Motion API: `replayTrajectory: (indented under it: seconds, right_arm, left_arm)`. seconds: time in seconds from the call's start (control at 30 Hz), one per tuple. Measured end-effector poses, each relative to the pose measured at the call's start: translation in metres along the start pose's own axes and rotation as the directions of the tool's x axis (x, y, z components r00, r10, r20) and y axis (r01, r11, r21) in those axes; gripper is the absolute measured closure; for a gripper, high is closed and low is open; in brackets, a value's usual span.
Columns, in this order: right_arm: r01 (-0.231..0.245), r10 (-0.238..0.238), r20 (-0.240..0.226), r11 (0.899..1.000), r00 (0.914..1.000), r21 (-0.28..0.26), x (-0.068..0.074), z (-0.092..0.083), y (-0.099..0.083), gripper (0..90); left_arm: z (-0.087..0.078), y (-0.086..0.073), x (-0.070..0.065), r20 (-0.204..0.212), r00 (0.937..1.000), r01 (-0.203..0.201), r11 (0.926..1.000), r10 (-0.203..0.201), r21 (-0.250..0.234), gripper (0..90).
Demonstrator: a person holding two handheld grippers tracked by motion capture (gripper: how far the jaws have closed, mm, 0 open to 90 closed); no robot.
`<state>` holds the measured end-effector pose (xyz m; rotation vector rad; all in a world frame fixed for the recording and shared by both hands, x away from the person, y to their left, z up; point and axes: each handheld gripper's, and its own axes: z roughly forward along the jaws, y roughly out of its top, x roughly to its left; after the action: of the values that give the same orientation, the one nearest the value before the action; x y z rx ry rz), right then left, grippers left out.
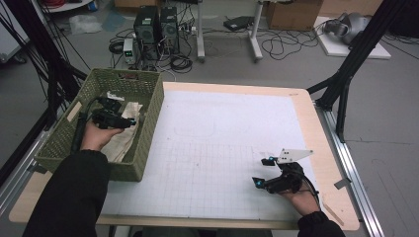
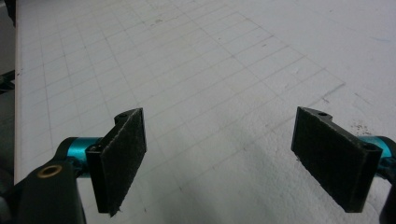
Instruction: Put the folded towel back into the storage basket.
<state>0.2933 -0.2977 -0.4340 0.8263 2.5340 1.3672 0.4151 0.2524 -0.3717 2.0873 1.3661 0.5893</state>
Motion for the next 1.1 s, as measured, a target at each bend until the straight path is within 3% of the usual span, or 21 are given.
replayTrajectory:
  seconds: [0.17,0.33,0.57,0.77,0.93,1.03,1.1]
  right_arm:
    - [0.008,-0.008,-0.006,1.0,0.9999,0.008,0.001,0.002,0.0,17.2]
    - [0.003,-0.003,-0.008,1.0,1.0,0.004,0.002,0.003,0.001,17.2]
    - [0.003,-0.003,-0.007,1.0,1.0,0.007,0.003,0.004,0.002,17.2]
    - [0.004,-0.004,-0.007,1.0,1.0,0.011,0.003,0.005,0.002,17.2]
    - [0.002,-0.002,-0.01,1.0,1.0,0.01,0.002,0.005,0.002,17.2]
    - [0.004,-0.004,-0.013,1.0,0.9999,0.011,0.002,0.006,0.002,17.1]
    - [0.007,-0.007,-0.009,1.0,0.9999,0.005,0.001,0.005,0.002,17.2]
  left_arm:
    - [-0.006,-0.003,0.006,0.007,0.9997,0.024,0.9997,-0.024,0.007,44.7]
    - [-0.011,-0.008,0.007,0.066,0.9976,0.023,0.9997,-0.023,-0.011,43.3]
    - [-0.01,-0.01,0.011,0.088,0.9954,0.037,0.9991,-0.039,0.022,47.0]
    - [-0.001,-0.011,0.006,0.079,0.9966,0.015,0.997,-0.021,0.076,49.9]
    - [0.006,-0.009,0.005,0.019,0.9993,0.032,0.997,-0.033,0.071,53.9]
    - [0.011,-0.005,0.002,0.024,0.9983,0.052,0.997,-0.053,0.057,55.8]
    - [0.015,-0.004,-0.002,0.03,0.9985,0.042,0.9963,-0.045,0.075,56.4]
